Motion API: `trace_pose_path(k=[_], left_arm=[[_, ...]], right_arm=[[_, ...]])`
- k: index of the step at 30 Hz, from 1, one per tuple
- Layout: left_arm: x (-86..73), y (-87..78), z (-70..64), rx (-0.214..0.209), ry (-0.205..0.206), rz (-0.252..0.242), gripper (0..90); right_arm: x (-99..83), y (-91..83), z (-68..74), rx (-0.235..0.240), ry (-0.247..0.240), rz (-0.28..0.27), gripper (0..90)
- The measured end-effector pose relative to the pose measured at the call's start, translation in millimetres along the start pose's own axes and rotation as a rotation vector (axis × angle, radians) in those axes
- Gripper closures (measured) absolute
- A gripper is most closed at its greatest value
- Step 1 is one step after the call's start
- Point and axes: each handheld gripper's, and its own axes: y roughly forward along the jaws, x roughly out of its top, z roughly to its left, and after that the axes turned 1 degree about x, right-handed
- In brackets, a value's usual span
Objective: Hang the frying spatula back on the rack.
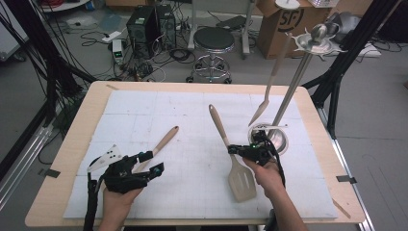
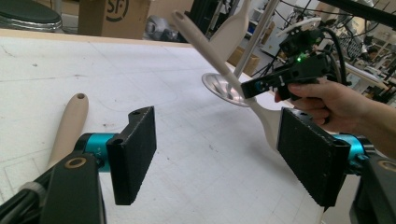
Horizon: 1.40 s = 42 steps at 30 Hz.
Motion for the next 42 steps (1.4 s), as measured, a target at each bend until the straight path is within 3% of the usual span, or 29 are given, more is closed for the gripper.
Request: trace_pose_path(k=[10, 17, 22, 31, 42], left_arm=[[-0.1, 0.4, -0.6, -0.002, 0.000, -0.001, 29.2], [-0.2, 0.7, -0.9, -0.001, 0.000, 0.001, 29.3], [-0.7, 2.1, -1.8, -0.001, 0.003, 0.007, 29.3], [-0.8, 2.7, -2.1, 0.000, 0.004, 0.006, 29.3], [-0.7, 2.4, -2.2, 0.001, 0.000, 0.002, 29.3]], right_arm=[[-2.6, -32.8, 5.1, 0.052, -0.016, -0.157, 79.8], [-5.7, -63.6, 6.9, 0.069, -0.023, -0.307, 79.9], [-6.8, -83.4, 7.3, 0.054, -0.042, -0.402, 79.9], [-3.7, -109.7, 15.8, 0.035, -0.066, -0.504, 80.0], [1.6, -127.5, 29.2, 0.009, -0.093, -0.619, 80.0]])
